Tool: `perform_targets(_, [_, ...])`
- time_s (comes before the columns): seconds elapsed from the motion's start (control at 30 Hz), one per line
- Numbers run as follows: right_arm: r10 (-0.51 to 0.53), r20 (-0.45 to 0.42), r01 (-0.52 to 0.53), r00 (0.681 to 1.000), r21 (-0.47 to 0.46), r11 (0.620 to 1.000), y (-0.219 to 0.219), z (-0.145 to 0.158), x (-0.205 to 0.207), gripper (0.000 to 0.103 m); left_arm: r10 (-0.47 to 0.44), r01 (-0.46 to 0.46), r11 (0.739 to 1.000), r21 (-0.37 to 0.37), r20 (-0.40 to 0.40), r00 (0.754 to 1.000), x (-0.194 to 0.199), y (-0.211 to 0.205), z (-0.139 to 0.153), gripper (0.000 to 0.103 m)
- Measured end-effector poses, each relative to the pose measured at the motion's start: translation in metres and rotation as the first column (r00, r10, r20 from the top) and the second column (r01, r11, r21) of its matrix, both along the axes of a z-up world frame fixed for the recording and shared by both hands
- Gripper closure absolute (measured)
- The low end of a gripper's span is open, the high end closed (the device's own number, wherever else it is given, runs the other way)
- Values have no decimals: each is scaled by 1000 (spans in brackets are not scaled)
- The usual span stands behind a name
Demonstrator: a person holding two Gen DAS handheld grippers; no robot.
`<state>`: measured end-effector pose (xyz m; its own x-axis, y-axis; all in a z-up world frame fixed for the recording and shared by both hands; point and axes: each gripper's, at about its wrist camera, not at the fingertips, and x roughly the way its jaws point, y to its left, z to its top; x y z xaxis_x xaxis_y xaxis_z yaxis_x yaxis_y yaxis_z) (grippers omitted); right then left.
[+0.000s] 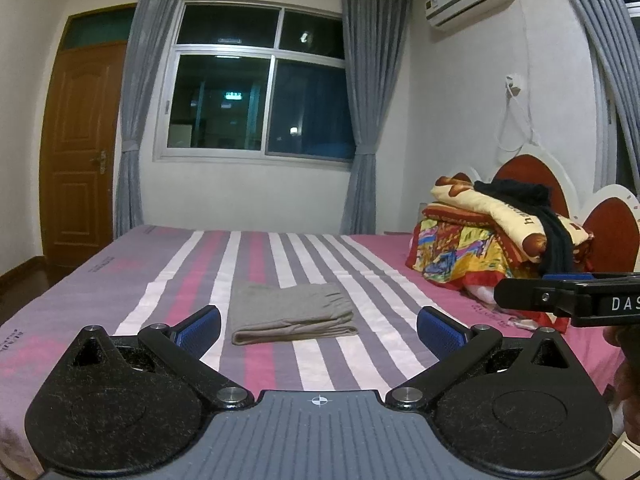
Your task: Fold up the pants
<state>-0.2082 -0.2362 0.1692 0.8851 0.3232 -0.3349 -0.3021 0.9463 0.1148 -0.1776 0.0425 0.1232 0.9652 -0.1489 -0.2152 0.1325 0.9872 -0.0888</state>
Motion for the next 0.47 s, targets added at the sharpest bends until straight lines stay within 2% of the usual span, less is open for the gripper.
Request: perform_targets(0.47, [-14, 9, 15, 1000, -34, 999, 7, -4, -1, 1, -55, 55, 998, 1, 8, 998, 2, 3, -2, 0])
